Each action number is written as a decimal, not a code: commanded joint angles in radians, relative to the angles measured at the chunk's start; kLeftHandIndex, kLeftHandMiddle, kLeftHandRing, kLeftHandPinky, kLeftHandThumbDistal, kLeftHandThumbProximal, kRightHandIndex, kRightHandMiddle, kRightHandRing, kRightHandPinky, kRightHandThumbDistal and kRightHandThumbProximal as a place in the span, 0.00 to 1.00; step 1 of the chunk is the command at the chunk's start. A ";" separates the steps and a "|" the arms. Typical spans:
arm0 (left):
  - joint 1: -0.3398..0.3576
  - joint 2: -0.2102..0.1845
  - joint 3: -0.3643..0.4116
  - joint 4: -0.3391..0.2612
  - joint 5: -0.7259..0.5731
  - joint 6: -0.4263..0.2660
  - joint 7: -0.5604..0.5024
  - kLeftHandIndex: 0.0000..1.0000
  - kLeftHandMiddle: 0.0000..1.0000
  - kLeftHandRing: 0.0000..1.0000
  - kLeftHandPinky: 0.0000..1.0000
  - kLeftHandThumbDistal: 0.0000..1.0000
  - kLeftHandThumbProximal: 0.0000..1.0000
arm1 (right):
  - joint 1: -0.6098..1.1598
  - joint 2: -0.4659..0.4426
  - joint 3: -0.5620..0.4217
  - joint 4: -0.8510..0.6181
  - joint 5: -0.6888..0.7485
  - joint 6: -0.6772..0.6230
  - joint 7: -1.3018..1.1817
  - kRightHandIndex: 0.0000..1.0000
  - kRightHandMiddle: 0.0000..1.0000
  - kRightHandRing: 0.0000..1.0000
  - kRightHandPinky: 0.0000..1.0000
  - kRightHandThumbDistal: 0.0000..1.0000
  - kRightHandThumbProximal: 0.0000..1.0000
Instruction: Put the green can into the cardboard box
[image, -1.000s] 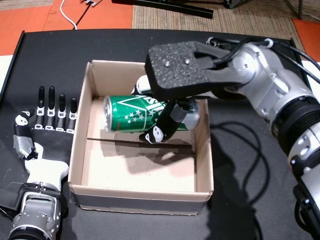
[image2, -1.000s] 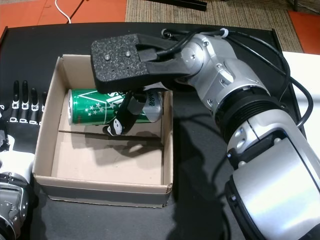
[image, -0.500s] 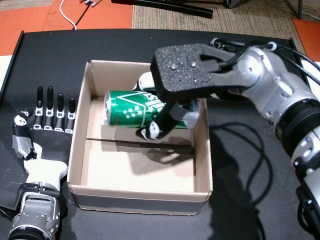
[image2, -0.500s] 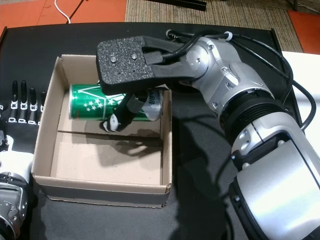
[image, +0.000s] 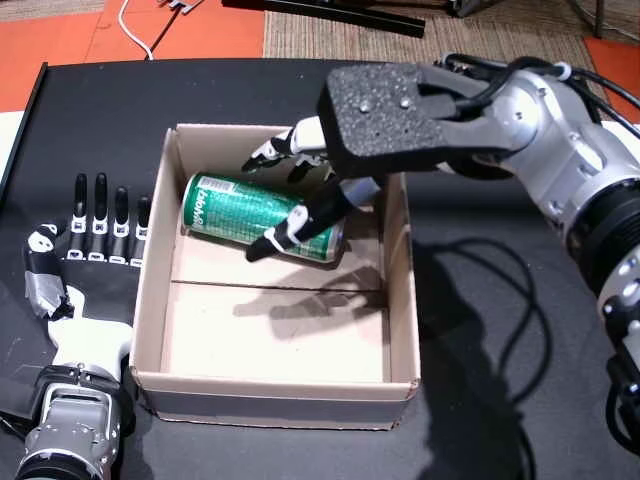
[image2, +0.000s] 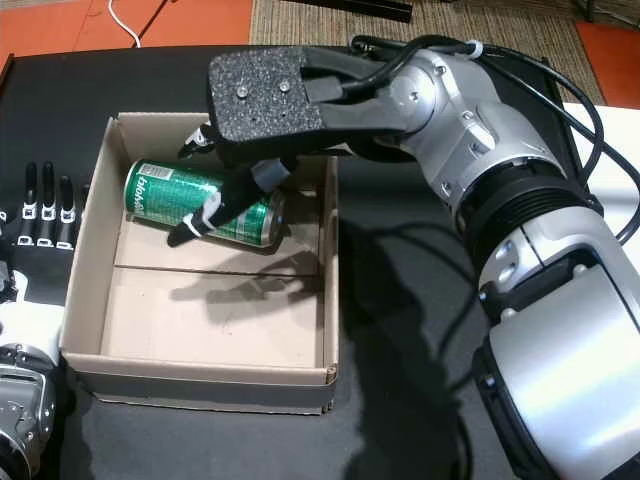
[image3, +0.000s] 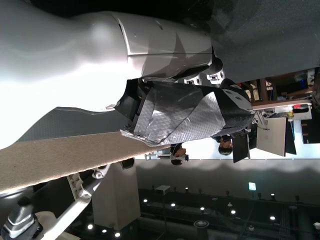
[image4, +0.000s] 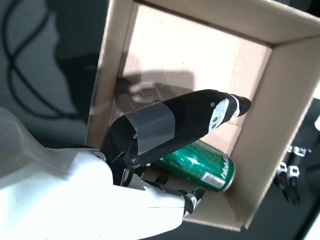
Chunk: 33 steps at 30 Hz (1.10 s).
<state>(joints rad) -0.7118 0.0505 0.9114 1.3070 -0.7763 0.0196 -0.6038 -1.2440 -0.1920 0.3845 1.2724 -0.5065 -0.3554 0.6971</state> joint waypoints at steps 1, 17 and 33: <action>0.049 -0.015 0.002 0.029 0.000 0.010 0.023 0.45 0.46 0.57 0.71 0.00 0.81 | -0.009 -0.012 -0.015 -0.009 0.024 -0.017 -0.032 0.81 0.97 1.00 1.00 1.00 0.59; 0.044 -0.012 -0.006 0.032 0.013 -0.001 0.041 0.42 0.44 0.53 0.67 0.01 0.84 | 0.036 -0.170 -0.074 -0.242 -0.038 -0.386 -0.759 0.79 0.87 0.99 0.99 0.92 0.42; 0.047 -0.007 -0.002 0.035 0.010 0.023 0.040 0.43 0.44 0.56 0.69 0.01 0.78 | 0.570 -0.533 -0.459 -1.053 0.153 -0.388 -0.775 0.76 0.88 0.97 0.97 0.95 0.25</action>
<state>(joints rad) -0.7145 0.0573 0.9114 1.3111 -0.7731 0.0343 -0.5929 -0.7337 -0.6987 -0.0350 0.2861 -0.3907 -0.7660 -0.1020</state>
